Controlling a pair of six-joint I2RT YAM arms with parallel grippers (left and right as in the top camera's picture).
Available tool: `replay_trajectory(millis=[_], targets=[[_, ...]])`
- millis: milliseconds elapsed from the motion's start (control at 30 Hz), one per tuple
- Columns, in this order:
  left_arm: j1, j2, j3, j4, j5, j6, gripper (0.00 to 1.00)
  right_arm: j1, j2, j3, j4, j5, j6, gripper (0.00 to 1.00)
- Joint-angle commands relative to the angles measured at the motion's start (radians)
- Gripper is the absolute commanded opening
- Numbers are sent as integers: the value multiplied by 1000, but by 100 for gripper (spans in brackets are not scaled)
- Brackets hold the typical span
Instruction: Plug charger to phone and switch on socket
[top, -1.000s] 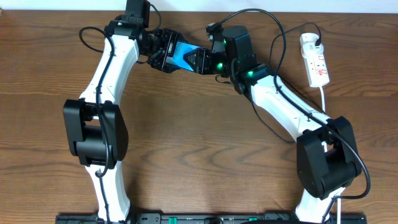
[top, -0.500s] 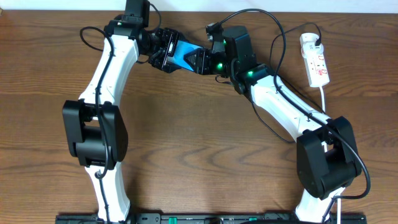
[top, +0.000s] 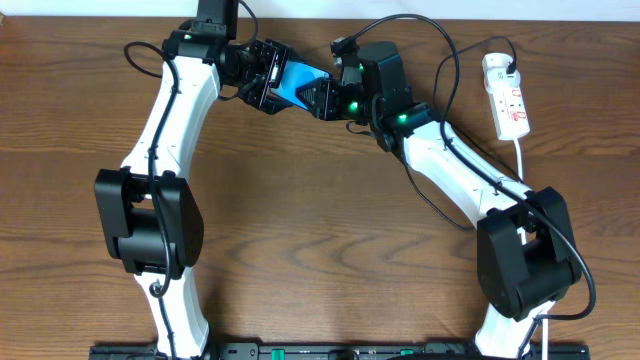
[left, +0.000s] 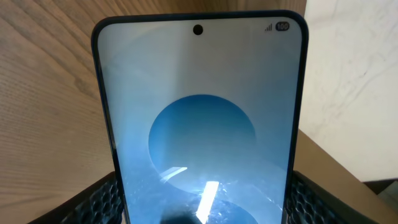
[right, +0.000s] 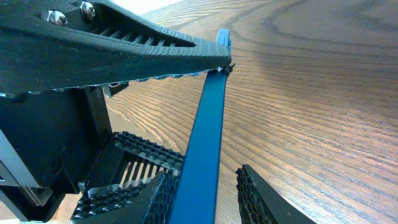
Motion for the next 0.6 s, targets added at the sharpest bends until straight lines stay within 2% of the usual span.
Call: replay_trajectory(millis=[0, 567], targets=[[-4, -41, 29, 0, 37, 26, 7, 6, -2, 18, 0, 2, -20, 33], [-32, -41, 29, -15, 40, 33, 7, 6, -2, 18, 0, 13, -19, 29]])
